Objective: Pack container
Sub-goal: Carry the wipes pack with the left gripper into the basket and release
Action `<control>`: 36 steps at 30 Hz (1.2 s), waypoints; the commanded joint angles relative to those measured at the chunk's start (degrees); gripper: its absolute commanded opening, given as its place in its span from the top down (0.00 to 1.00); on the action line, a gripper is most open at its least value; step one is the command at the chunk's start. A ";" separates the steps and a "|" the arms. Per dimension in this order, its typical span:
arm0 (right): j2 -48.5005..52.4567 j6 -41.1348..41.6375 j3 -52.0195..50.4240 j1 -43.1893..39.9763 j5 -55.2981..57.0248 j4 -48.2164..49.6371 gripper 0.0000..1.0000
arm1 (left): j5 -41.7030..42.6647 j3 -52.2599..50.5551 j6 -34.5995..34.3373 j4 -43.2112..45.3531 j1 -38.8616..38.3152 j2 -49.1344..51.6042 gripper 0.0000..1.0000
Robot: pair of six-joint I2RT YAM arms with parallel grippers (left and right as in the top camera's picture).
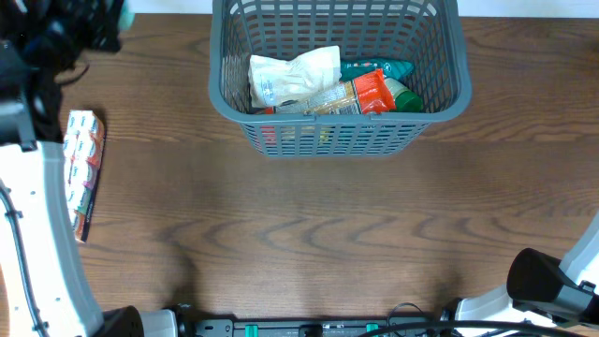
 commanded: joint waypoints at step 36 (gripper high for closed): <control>-0.24 0.85 0.00 -0.26 0.35 -0.09 0.01 | 4.00 1.38 13.62 11.65 -31.34 28.63 0.02</control>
